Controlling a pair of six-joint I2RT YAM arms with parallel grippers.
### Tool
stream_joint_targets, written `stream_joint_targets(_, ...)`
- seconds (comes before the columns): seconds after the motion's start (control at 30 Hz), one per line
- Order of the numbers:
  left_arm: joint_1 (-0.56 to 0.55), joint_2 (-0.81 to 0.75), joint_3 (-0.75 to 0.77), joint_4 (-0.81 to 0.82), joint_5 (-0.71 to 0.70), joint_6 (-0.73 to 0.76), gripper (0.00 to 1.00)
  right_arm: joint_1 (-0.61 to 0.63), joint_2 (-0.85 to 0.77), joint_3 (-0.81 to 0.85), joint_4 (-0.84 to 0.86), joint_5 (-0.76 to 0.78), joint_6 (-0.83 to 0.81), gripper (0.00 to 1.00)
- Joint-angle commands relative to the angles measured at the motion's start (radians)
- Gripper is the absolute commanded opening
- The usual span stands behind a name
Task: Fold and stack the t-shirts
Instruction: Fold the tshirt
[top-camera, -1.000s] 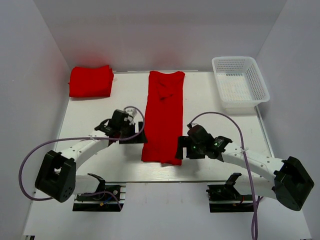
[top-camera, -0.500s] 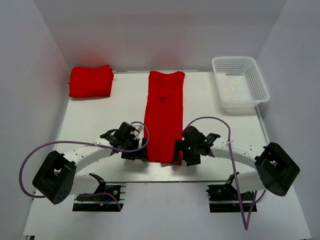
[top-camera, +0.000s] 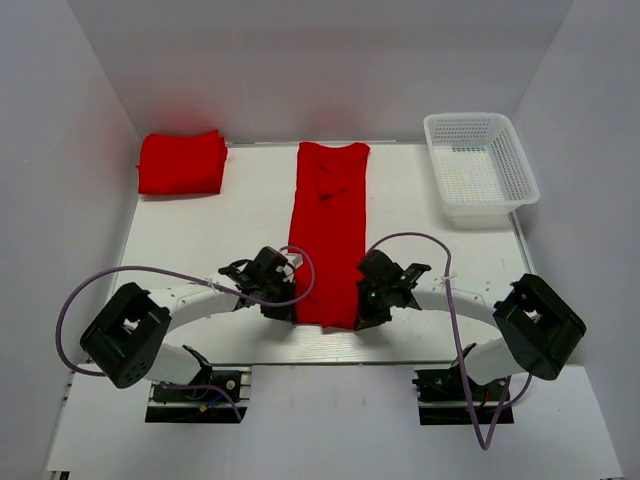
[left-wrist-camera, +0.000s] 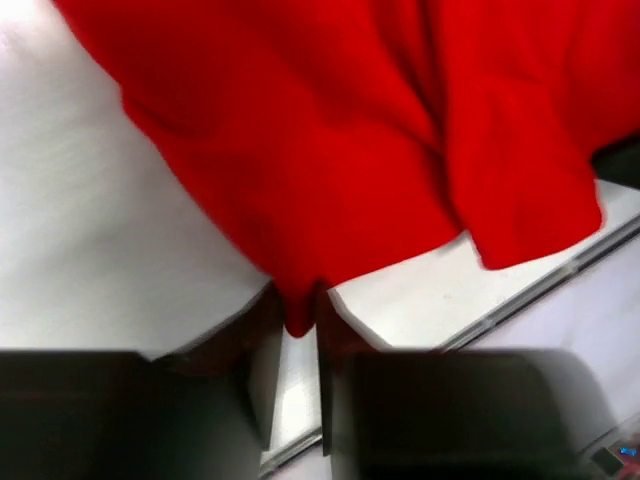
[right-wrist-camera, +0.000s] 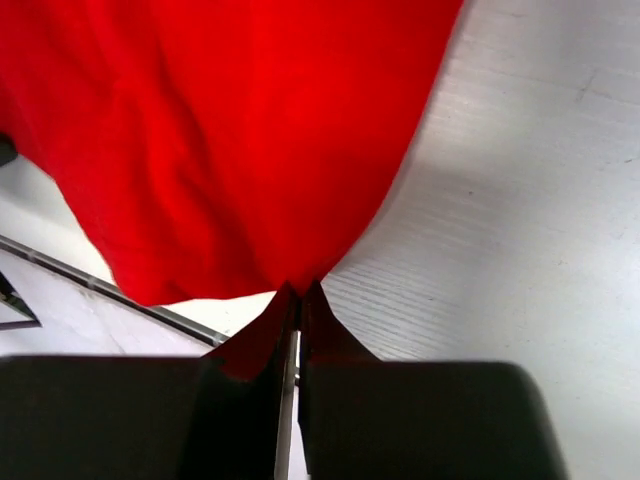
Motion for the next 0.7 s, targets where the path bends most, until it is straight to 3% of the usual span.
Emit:
stream_joint_targets(0.0, -0.021, 0.009, -0.022, -0.024, 0.030, 0.026, 0.05, 0.003, -0.002, 0.046, -0.006, -0.001, -0.023, 0.00)
stream_joint_targets(0.03, -0.030, -0.002, -0.012, -0.041, 0.020, 0.026, 0.00, 0.003, -0.016, 0.048, -0.030, 0.016, -0.025, 0.00)
stream_joint_targets(0.17, -0.030, -0.113, -0.012, -0.066, 0.009, -0.006, 0.00, 0.007, -0.111, 0.002, -0.029, 0.059, -0.013, 0.00)
stream_joint_targets(0.43, -0.030, -0.172, 0.103, -0.116, -0.025, -0.053, 0.00, 0.004, -0.210, 0.032, -0.032, 0.055, -0.069, 0.00)
stream_joint_targets(0.67, 0.005, -0.068, 0.320, -0.138, -0.259, -0.069, 0.00, -0.022, -0.146, 0.195, -0.139, 0.292, -0.146, 0.00)
